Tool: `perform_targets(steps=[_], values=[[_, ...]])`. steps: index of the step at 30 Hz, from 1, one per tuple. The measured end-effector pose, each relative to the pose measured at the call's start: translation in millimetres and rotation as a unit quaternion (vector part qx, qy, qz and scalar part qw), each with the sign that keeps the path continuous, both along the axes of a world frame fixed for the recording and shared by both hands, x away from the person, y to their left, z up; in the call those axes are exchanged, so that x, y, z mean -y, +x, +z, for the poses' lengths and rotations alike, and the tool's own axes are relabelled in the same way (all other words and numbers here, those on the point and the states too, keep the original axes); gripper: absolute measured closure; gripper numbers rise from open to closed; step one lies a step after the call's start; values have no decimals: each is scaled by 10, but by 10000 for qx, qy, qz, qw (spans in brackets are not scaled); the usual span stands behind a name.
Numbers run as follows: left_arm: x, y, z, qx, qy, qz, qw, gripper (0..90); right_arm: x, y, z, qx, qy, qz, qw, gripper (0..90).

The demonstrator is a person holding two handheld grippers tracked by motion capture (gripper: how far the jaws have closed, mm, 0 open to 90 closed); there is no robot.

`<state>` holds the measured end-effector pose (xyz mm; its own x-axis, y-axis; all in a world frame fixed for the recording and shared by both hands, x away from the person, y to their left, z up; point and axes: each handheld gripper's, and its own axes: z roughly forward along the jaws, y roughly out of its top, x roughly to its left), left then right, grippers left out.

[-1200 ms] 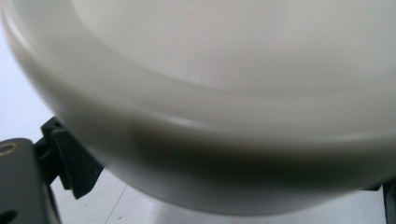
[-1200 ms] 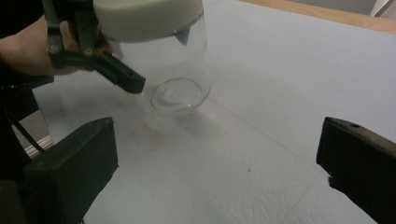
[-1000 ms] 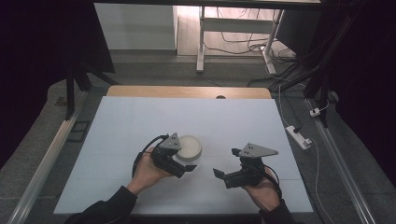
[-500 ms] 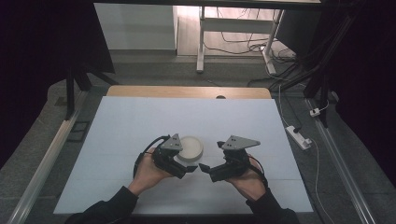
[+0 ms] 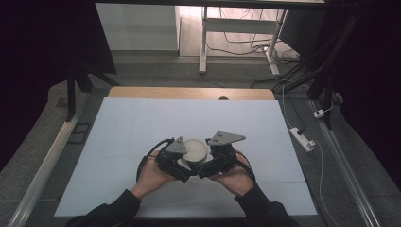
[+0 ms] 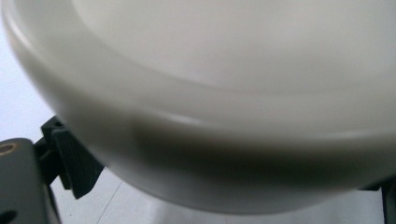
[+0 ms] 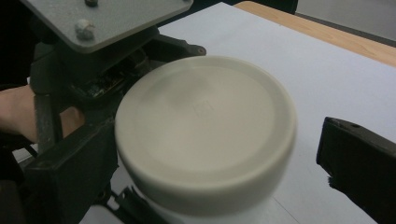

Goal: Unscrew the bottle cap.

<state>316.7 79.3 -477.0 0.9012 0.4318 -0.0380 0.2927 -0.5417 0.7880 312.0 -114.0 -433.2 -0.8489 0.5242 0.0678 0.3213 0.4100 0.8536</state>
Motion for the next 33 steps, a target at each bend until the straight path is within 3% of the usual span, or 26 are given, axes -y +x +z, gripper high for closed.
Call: perform_targets(steps=[12,21,24,25,26,30,33], values=[[-7,10,8,-68,-52,-97,9999,77,-105,-16,-27,283,-24,36,9996,65],[-32,23,27,-59,-19,-315,9995,77,-29,69,-7,95,117,511,9986,71],[-28,25,27,-78,10,-466,9989,77,12,132,-8,47,117,937,9955,71],[-28,25,27,-78,10,-466,9989,77,12,132,-8,47,117,937,9955,71],[-29,29,27,-90,28,-575,9983,77,38,169,-10,23,122,1181,9929,71],[-23,34,21,-133,10,-724,9973,77,83,247,-19,-36,166,1657,9860,71],[-18,34,19,-169,-21,-856,9962,77,113,309,-25,-104,229,2034,9788,70]])
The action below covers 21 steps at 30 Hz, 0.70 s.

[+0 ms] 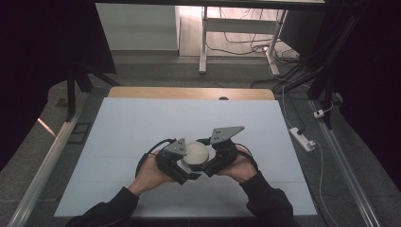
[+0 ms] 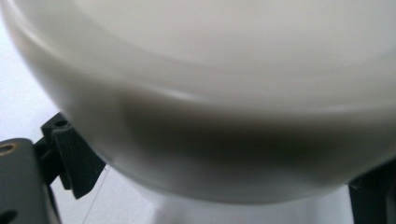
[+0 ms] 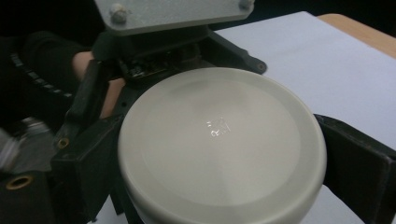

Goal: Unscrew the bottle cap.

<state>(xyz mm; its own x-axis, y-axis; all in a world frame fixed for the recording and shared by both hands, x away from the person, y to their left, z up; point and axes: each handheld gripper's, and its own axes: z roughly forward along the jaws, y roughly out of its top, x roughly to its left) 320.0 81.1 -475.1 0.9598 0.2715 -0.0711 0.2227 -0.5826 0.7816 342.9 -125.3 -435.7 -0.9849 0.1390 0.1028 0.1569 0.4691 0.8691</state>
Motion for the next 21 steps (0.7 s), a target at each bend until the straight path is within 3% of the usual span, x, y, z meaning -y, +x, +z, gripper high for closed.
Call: perform_targets(steps=[3,5,9,11,14,15,17,21], values=[[10,-3,-6,-2,-1,-18,10000,77,18,33,-6,-43,24,239,9997,70],[11,-2,-8,-4,10,2,10000,76,17,28,-16,-34,27,175,9998,68],[-10,1,4,38,5,178,9998,76,-12,-12,-15,-114,9,-197,9997,0],[-24,0,14,60,-23,273,9996,76,-33,-43,17,-20,-83,-560,9984,0],[-43,5,22,52,-74,475,9988,76,-38,-93,58,-92,-14,-1012,9948,0],[-43,5,22,52,-74,475,9988,76,-38,-93,58,-92,-14,-1012,9948,0],[-57,10,24,77,-50,699,9975,76,-52,-151,77,-60,-53,-1441,9895,0],[-62,15,26,64,-30,807,9967,76,-94,-214,70,73,-22,-1758,9844,0]])
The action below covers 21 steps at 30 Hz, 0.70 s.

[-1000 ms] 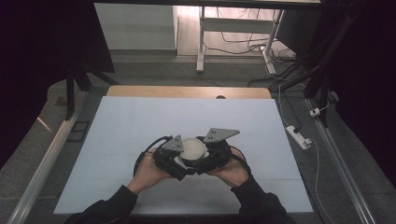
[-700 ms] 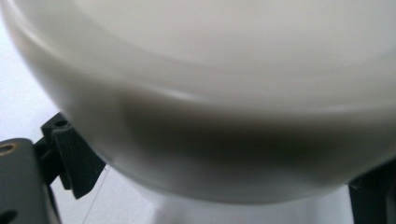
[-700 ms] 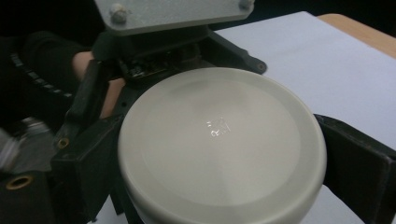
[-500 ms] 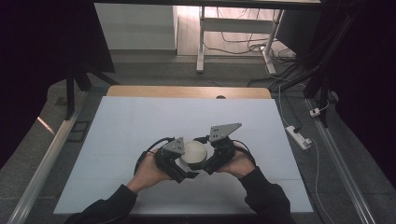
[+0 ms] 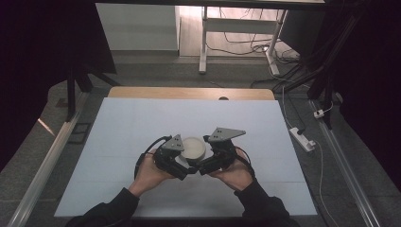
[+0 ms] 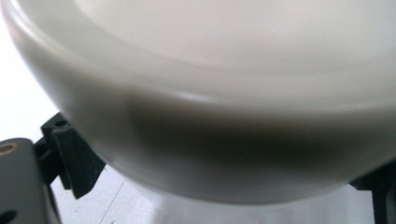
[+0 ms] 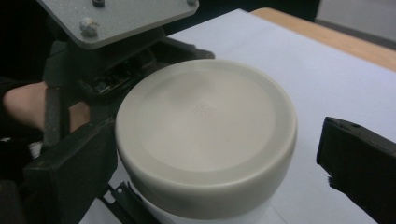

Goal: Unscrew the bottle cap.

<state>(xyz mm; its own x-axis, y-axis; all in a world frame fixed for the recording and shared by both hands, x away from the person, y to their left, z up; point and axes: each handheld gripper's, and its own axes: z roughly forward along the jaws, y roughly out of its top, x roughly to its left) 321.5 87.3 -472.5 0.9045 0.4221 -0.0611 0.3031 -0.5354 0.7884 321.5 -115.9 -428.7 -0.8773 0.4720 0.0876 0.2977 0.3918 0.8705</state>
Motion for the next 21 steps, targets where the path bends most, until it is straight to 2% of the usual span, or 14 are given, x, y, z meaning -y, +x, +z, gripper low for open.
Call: perform_targets(steps=[3,6,12,17,18,20,21], values=[[12,-8,3,17,25,36,10000,76,-28,-18,-10,44,-16,-117,9999,0],[34,-22,7,33,50,76,10000,76,-89,-72,-31,185,-46,-302,9994,22],[41,-32,12,43,61,58,10000,76,-137,-118,-56,308,-53,-382,9988,66],[32,-28,18,43,60,-57,10000,76,-121,-105,-49,303,-49,-241,9992,67],[23,-26,25,63,87,-177,9998,76,-97,-78,-36,242,-65,-58,9997,67],[22,-25,27,30,39,-216,9998,77,-63,-45,-31,158,20,152,9998,67],[20,-22,31,5,21,-321,9995,77,-44,-23,-26,135,29,282,9995,68]])
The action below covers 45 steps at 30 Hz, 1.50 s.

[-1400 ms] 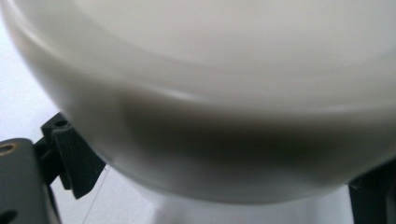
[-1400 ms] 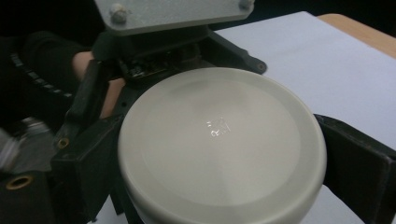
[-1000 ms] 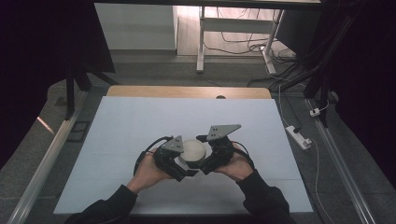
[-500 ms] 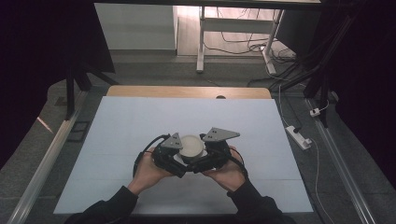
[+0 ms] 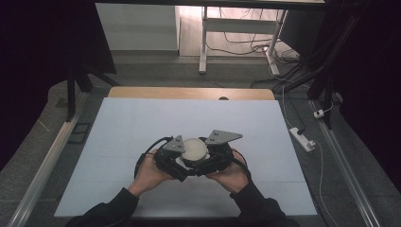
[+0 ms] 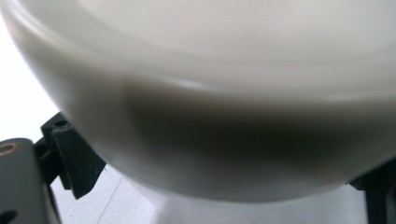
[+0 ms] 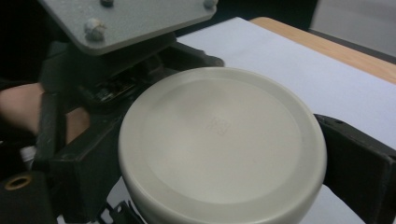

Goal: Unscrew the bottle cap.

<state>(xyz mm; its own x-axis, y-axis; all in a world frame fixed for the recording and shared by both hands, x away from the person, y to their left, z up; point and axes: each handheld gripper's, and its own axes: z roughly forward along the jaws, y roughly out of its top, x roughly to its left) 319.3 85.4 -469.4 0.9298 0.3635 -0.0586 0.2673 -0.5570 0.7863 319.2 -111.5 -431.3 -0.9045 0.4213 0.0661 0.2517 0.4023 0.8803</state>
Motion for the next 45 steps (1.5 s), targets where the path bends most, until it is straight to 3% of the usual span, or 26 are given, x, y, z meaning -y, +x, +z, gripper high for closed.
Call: perform_targets(steps=[5,11,13,16,17,18,20,23,25,27,28,29,32,40,45], values=[[0,0,0,-34,-9,-316,9995,76,69,78,7,-35,13,641,9979,67],[21,-22,11,-17,33,-685,9976,76,137,129,25,-27,-4,1329,9911,67],[32,-29,11,-2,64,-711,9974,76,154,135,24,-18,-13,1488,9889,67],[40,-28,3,5,98,-665,9977,76,160,141,11,-19,-7,1504,9886,66],[39,-26,1,0,101,-606,9981,76,158,141,6,-70,-18,1444,9895,65],[28,-15,-2,8,101,-485,9988,76,144,126,-1,-108,1,1197,9928,48],[9,-6,1,15,83,-338,9994,76,121,110,9,-63,-73,891,9960,3],[-18,9,9,31,67,-88,9999,76,111,81,43,-99,-30,500,9987,0],[-26,14,11,34,62,0,10000,76,100,62,64,-139,7,231,9996,0],[-42,22,12,47,77,250,9996,76,78,43,70,-168,13,-74,9998,0],[-42,22,12,47,77,250,9996,76,61,33,64,-142,-25,-227,9996,0],[-41,24,7,33,62,407,9991,76,38,19,57,-131,-86,-356,9992,0],[-39,26,2,23,90,490,9988,76,-27,-37,33,104,-168,-635,9978,0],[28,-19,25,84,126,451,9989,76,-108,-95,-9,205,-115,-707,9972,61],[18,-12,25,67,153,311,9994,76,-90,-95,1,252,-172,-551,9980,65]])
